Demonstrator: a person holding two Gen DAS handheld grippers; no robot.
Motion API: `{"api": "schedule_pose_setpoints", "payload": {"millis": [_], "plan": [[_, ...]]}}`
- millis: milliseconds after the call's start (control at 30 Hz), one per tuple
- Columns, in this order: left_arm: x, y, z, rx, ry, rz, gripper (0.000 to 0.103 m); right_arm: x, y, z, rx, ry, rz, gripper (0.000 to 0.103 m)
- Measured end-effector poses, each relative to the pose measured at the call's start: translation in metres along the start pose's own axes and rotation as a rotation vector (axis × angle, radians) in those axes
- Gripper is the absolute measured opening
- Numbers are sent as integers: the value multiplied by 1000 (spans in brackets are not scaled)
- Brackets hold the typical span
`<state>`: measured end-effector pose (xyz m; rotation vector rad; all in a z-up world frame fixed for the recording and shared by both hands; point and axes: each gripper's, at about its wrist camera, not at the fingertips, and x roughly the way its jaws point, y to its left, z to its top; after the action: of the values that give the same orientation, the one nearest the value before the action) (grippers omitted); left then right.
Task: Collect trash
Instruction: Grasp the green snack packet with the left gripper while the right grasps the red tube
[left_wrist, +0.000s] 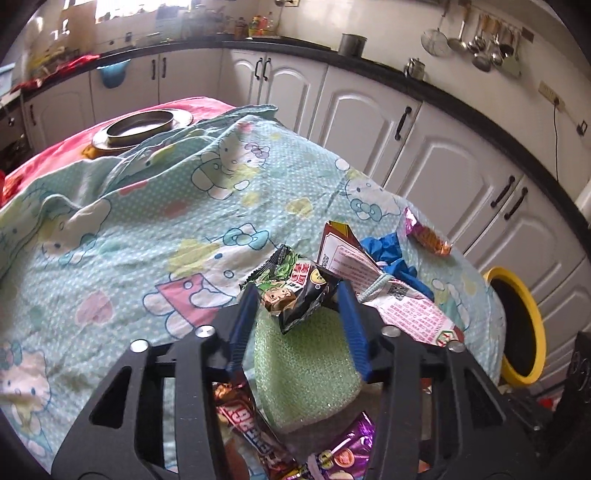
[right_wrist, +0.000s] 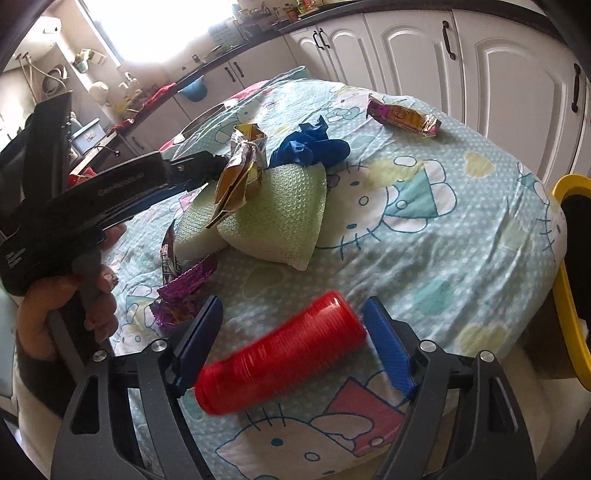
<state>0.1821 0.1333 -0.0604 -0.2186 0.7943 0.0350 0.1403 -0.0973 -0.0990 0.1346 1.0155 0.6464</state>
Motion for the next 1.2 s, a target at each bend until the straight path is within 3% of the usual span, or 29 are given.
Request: {"api": "schedule_pose_setpoints", "payload": {"millis": [200,367,500,767,1200], "plan": [[6,1,-2,21,11,12,21,-4,-6,0,23,1,7,66],[5,1,-1,16,1,7,13,-7,-16,1,48,6,6,39],[5,-1,-2,19,-3,0,3,-10,-22,2,70,3,27,37],[-9,3,-2,-31,-53,29,3,-20,-21,10,57,-41,56,34],[-49,1,3,-69,-133,3,2,-46,-39,34,34,-184,-15,33]]}}
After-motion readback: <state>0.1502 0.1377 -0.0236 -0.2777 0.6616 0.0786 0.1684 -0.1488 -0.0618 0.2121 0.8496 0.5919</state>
